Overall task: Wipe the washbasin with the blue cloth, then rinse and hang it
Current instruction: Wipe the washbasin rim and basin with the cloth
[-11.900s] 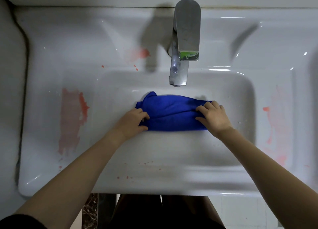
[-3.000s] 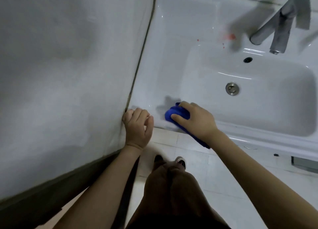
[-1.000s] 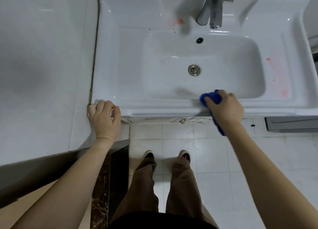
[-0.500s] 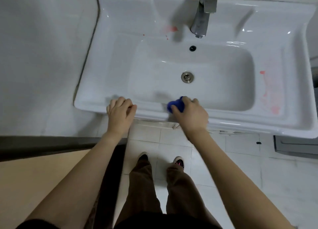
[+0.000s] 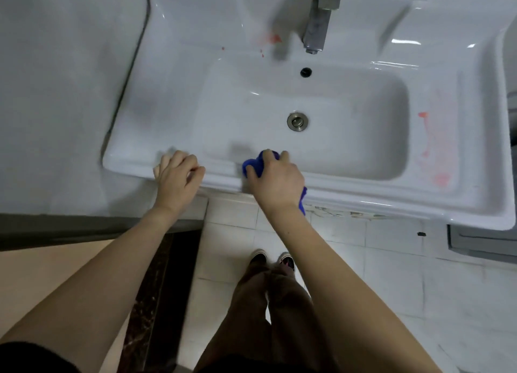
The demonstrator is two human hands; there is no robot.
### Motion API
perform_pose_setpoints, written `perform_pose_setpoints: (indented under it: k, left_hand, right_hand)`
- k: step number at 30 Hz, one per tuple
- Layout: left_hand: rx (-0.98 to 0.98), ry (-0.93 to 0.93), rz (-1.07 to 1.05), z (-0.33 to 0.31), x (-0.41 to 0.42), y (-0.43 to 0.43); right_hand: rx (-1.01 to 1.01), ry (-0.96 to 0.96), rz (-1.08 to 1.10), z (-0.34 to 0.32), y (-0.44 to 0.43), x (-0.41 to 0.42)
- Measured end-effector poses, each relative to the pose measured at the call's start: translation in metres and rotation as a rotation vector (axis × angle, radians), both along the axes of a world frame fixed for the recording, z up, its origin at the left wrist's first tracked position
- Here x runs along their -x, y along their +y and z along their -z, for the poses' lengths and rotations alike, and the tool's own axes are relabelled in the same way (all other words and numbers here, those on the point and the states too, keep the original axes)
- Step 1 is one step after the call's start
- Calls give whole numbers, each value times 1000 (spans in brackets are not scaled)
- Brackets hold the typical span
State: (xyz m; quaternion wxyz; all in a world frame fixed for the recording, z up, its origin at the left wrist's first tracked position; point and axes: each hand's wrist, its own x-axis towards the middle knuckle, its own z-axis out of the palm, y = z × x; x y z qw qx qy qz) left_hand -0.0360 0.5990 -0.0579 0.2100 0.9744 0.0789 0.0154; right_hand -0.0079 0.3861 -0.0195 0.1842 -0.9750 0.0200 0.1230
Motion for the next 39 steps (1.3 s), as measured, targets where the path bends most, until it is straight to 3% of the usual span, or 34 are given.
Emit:
perform_pose_setpoints:
  k: [2,5,11,14,17,21,25,32,35,39]
  left_hand:
    - [17,10,32,-2,0,3]
    - [38,29,25,-6,0,4]
    - [14,37,15,-5,-3,1]
    - [11,51,4,-6,-2,-2]
    - [20,55,22,-6,-2,0]
    - [0,45,62,-8,-1,6]
    - [13,50,52,-8,-2,3]
    - [-8,75,46,-7,-2,2]
    - [-11,80,40,-7,-2,2]
    - [-27,91,42,-7,-1,1]
  right_hand:
    - [-46,23,-51,-2,11,0]
    - [-41,-23,17,-1,-47,6]
    - [139,-12,501,-13,-225,21]
    - [130,-39,488,-4,-194,18]
    - [71,-89,284,6,-84,11]
    - [-20,44,4,-6,10,-1]
    - [-13,-28,95,-3,-66,6]
    - [179,-44,585,-8,-279,18]
    - [157,-42,659,-7,-270,21]
    - [51,-94,435,5,-136,20]
